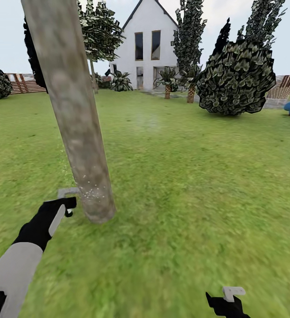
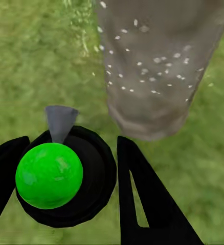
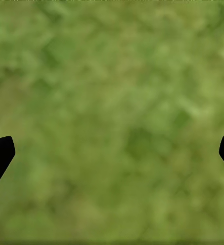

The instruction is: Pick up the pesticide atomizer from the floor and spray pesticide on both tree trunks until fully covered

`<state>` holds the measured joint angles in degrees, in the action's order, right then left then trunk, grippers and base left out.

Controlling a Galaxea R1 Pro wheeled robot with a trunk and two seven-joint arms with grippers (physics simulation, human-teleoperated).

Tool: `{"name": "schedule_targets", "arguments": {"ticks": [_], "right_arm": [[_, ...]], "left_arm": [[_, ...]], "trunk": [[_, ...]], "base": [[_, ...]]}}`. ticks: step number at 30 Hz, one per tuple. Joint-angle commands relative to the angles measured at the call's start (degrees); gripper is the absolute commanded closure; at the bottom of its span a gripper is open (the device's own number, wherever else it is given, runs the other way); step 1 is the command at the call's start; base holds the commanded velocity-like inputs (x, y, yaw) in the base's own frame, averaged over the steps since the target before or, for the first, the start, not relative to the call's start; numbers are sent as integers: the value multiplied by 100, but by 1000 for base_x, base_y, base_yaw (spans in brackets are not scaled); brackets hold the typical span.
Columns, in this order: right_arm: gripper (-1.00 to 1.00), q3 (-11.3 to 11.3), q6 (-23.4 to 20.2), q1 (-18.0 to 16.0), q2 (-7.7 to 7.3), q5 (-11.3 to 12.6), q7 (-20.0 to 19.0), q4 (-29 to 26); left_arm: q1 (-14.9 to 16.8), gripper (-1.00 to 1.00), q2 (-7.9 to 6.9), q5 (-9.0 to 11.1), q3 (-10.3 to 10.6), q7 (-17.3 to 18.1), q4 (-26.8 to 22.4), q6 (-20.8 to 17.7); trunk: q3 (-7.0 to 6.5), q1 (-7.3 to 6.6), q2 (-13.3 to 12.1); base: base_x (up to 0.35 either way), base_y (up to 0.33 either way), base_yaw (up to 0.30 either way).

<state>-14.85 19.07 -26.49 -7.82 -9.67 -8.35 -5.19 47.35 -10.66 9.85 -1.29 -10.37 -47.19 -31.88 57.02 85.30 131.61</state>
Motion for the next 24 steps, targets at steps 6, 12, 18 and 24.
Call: {"name": "schedule_targets", "arguments": {"ticks": [6, 12, 18, 24], "right_arm": [[-100, 0, 0, 3, 0, 0, 0, -6], [-100, 0, 0, 4, 0, 0, 0, -7], [-100, 0, 0, 4, 1, 0, 0, -7], [-100, 0, 0, 4, 1, 0, 0, -8]], "left_arm": [[53, 100, 385, 37, 53, 52, -21, -291], [81, 100, 508, 28, 30, 61, -21, -456], [45, 100, 138, 51, 34, 195, -550, -937], [136, 100, 788, 42, 69, 198, -1196, -1705]], "trunk": [[0, 0, 0], [0, 0, 0], [0, 0, 0], [0, 0, 0]], "base": [[0, 0, 0], [0, 0, 0], [0, 0, 0], [0, 0, 0]]}}
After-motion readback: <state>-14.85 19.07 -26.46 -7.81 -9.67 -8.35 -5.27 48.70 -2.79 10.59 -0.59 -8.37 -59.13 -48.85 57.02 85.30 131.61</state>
